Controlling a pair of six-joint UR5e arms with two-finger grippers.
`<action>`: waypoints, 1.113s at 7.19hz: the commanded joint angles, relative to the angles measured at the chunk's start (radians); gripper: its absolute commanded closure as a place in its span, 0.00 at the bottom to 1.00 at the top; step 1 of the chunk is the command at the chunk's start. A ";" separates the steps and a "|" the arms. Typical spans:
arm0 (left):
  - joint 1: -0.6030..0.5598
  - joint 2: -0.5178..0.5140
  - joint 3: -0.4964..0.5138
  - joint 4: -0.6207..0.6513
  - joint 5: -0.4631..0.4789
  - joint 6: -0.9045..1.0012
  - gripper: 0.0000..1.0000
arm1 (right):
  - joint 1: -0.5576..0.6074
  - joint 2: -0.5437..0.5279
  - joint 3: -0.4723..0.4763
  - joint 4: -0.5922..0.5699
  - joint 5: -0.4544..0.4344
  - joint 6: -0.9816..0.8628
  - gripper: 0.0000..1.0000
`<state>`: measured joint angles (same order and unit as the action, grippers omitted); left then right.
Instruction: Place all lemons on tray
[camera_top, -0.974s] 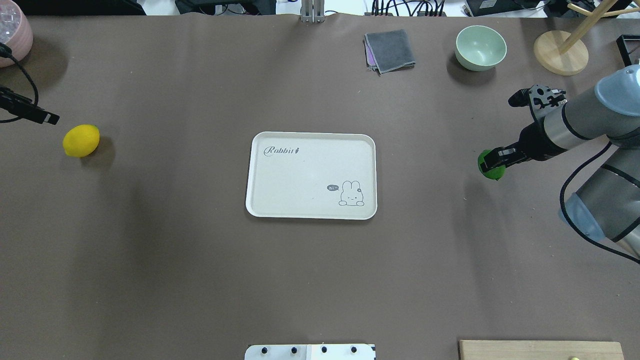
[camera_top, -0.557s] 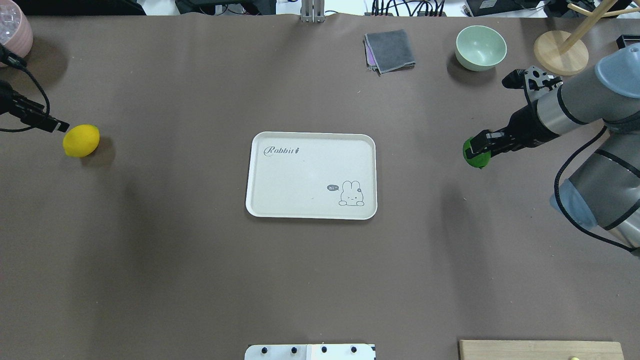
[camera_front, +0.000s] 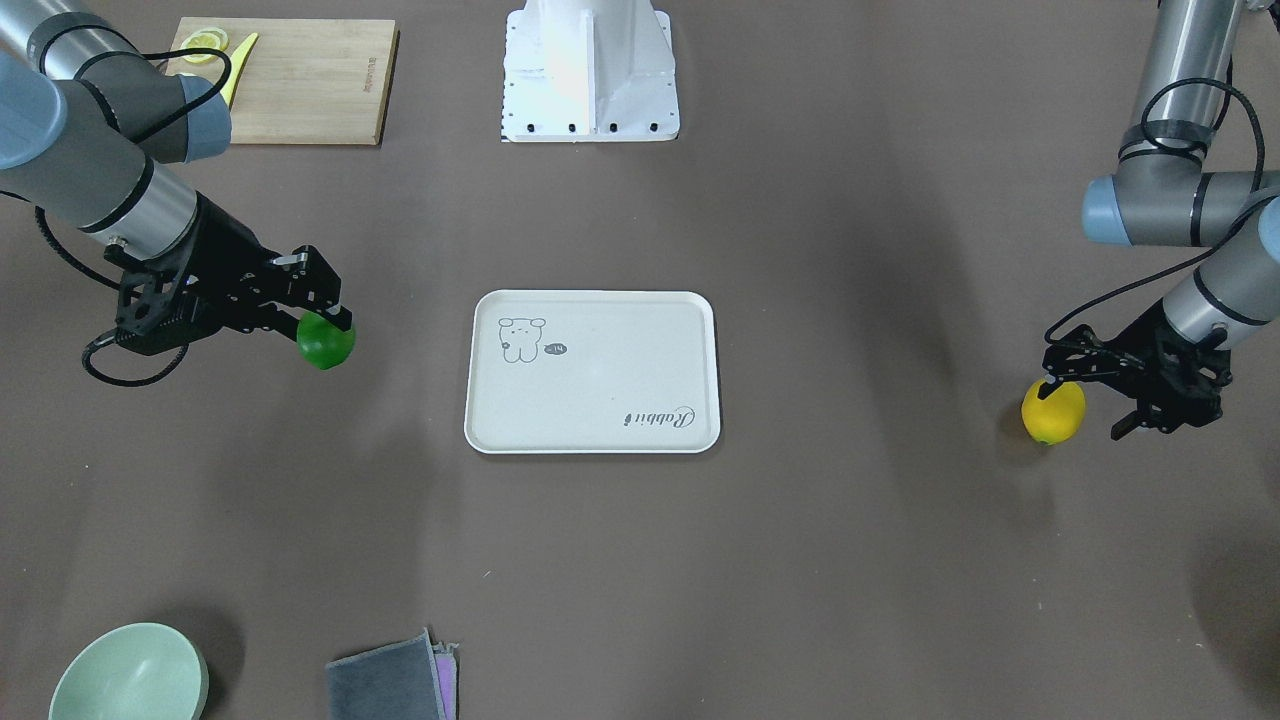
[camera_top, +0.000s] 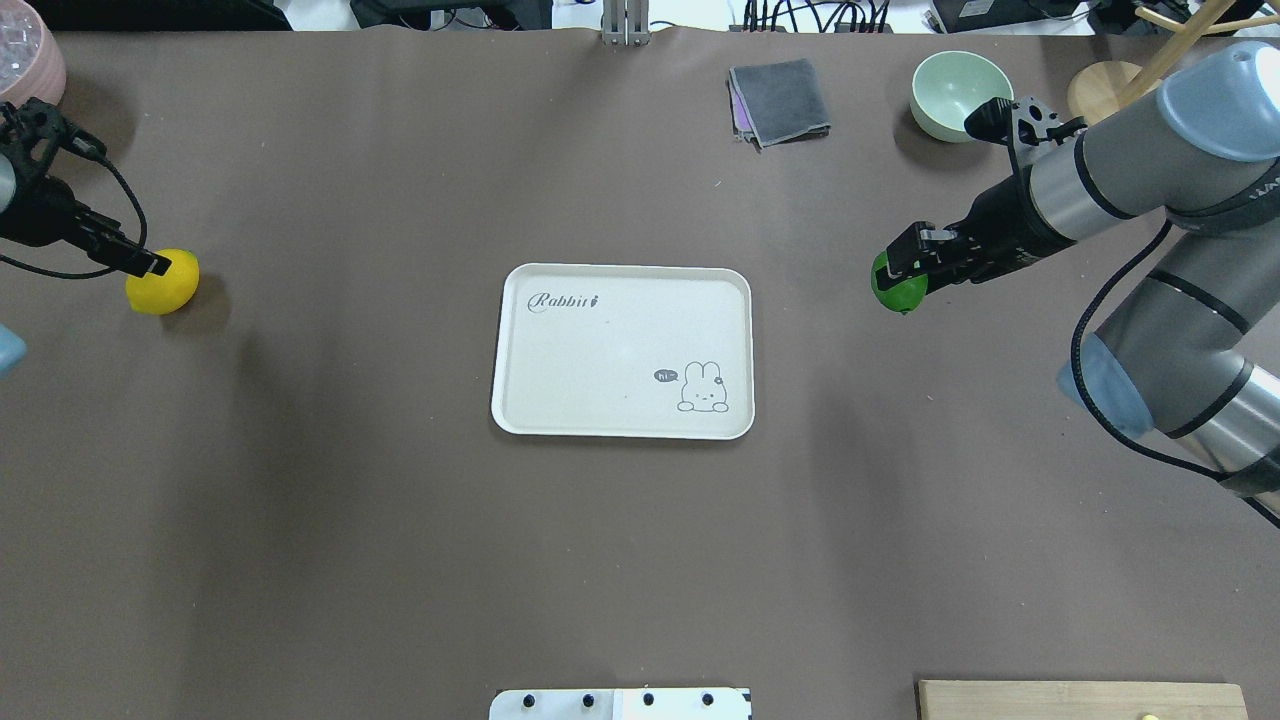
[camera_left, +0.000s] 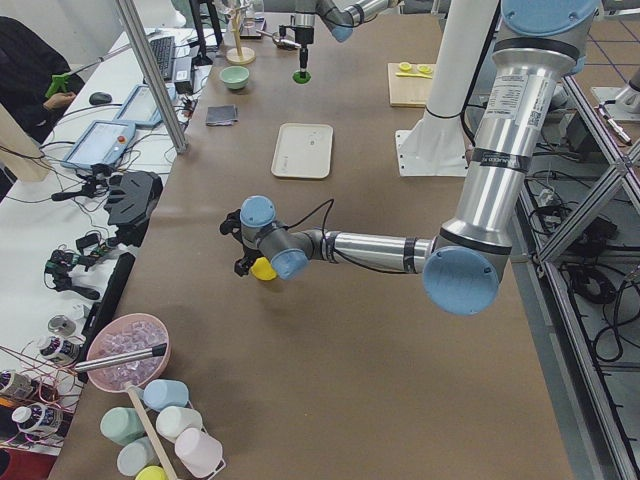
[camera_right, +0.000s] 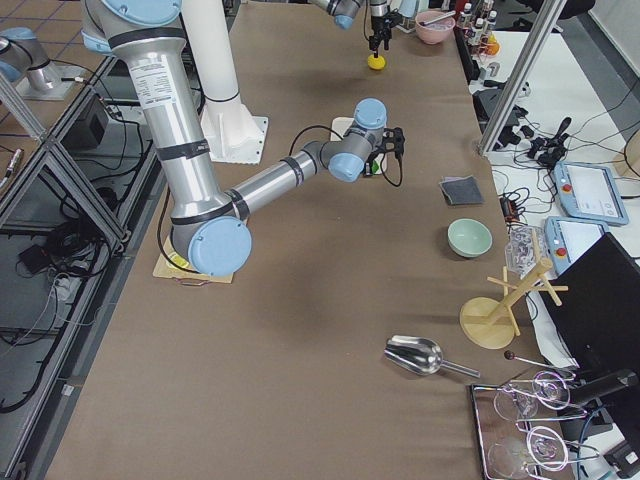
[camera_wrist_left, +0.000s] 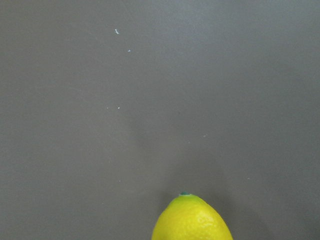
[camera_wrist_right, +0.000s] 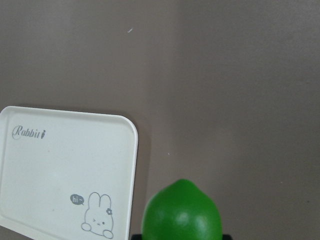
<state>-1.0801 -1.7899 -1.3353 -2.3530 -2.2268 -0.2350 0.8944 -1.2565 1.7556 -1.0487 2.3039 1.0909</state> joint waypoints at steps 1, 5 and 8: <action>0.040 -0.009 0.043 -0.020 0.004 -0.006 0.03 | -0.026 0.034 0.001 -0.001 -0.035 0.052 1.00; 0.048 -0.032 0.051 -0.048 -0.028 -0.244 1.00 | -0.040 0.043 0.004 -0.001 -0.066 0.070 1.00; 0.052 -0.127 -0.060 -0.032 -0.143 -0.653 1.00 | -0.086 0.098 0.001 -0.068 -0.099 0.070 1.00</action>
<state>-1.0300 -1.8769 -1.3490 -2.3888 -2.3443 -0.7268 0.8319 -1.1883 1.7570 -1.0741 2.2291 1.1611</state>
